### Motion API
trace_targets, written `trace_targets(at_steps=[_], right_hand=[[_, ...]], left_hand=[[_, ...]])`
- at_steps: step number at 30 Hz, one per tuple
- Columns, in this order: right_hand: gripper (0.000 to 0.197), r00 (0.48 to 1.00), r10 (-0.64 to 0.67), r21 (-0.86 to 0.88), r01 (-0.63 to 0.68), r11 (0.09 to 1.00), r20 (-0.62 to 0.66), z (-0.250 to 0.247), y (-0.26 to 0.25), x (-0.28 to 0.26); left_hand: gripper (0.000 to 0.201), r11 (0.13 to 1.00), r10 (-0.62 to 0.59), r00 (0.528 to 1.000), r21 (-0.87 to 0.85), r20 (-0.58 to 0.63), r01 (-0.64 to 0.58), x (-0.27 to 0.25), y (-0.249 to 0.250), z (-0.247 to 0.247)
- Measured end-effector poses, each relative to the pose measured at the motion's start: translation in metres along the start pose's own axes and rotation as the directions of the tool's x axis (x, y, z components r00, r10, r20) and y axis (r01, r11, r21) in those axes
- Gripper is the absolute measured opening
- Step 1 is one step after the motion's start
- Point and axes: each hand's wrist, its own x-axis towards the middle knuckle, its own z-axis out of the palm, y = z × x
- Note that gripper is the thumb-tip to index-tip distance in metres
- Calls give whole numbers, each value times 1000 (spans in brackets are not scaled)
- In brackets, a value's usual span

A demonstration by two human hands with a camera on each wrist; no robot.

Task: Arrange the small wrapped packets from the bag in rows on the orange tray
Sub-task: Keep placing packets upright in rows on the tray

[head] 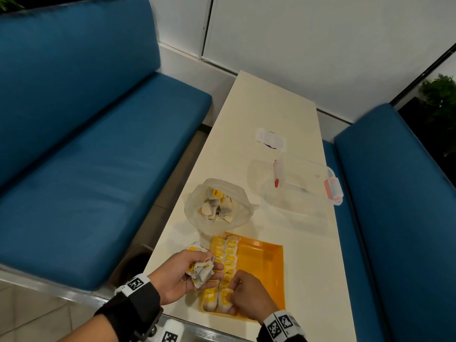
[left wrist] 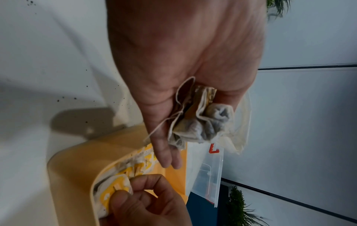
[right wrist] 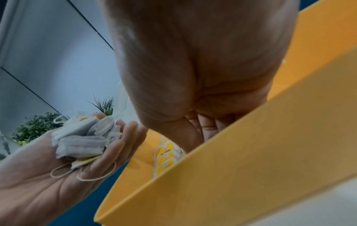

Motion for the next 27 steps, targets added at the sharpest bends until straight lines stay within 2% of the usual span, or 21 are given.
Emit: trace_targets(at_steps=[7,11,15,17,20,27], right_hand=[[20,992,-126,-144,121,982,-27,-6,-1,-2],[24,980,-195,-190,197,962,29,-11,-1,-2],[35,970,-213,-247,235,940,115,-13,0,-1],[30,966,-212,-271,246,931,146,-15,-1,-2],[19,964,-208,-313,251,916,166,-14,-1,-2],[26,963,-231,-380,266,886,138,-10,3,2]], left_hand=[[24,1000,13,1000,-8,8,-13,3,0,0],[25,1000,18,1000,4,17,-18,5,0,-2],[29,1000,14,1000,17,13,-14,6,0,-2],[33,1000,15,1000,19,14,-16,6,0,-2],[39,1000,18,1000,14,12,-18,7,-1,-3],[43,1000,16,1000,5,4,-16,6,-2,-3]])
